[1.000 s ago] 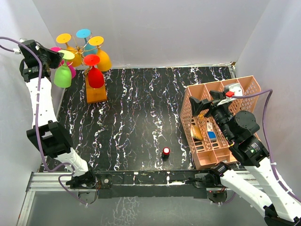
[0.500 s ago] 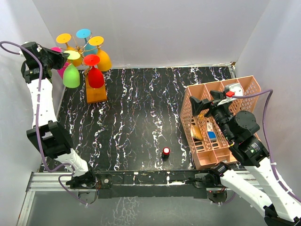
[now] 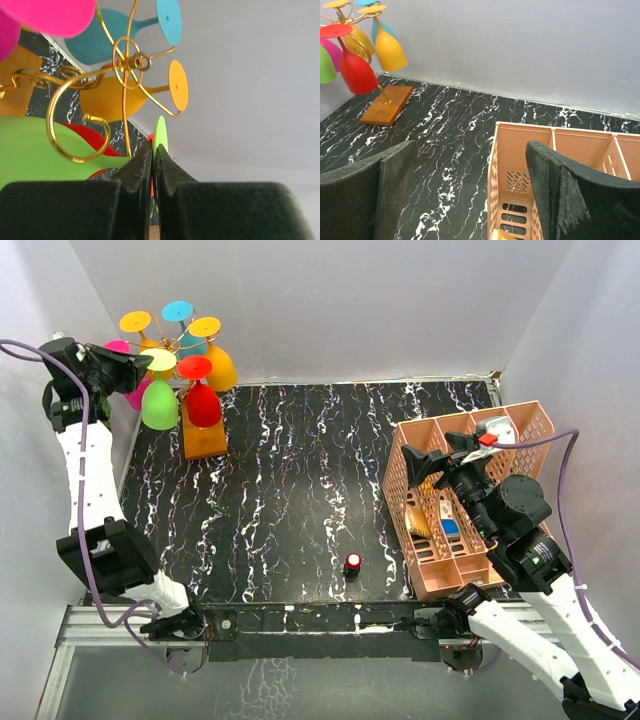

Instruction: Take the wine glass off the wine glass rack

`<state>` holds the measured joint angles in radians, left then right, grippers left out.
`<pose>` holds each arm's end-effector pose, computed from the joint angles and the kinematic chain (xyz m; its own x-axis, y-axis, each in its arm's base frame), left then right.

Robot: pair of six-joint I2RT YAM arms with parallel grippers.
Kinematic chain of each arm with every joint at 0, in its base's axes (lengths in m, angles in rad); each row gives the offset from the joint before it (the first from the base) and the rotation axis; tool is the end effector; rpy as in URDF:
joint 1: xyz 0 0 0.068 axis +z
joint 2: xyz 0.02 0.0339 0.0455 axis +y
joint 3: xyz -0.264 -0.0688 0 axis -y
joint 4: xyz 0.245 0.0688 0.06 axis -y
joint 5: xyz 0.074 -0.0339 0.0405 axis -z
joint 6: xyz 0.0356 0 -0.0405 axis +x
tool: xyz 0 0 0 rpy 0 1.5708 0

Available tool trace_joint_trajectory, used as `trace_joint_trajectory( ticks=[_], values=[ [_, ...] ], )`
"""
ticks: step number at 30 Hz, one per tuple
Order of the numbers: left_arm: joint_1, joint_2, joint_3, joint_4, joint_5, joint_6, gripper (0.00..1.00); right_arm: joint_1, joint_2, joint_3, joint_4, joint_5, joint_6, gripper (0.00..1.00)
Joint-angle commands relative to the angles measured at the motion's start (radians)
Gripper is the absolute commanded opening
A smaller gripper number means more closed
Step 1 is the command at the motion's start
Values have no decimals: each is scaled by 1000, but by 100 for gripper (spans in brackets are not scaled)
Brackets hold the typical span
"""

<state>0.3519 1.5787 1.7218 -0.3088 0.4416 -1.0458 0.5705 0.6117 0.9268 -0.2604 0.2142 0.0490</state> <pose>0.3439 0.1101 0.4543 -0.1504 -0.8886 -0.4333 -0.0918 0.4490 -0.8888 0.1108 0.0621 0.4040 0.0289 0.0754 -0.9967 -0.3509 0.9345 0.0605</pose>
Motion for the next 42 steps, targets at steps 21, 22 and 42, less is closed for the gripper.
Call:
trace_joint_trajectory(
  ticks=[21, 22, 42],
  values=[
    [-71, -556, -381, 730, 552, -116, 0, 8, 192, 145, 38, -382, 252, 99],
    [-100, -557, -406, 836, 574, -184, 0, 9, 196, 133, 64, -412, 287, 98],
    [-273, -535, -798, 2052, 205, -1177, 0, 9, 519, 40, 907, -829, 960, 98]
  ],
)
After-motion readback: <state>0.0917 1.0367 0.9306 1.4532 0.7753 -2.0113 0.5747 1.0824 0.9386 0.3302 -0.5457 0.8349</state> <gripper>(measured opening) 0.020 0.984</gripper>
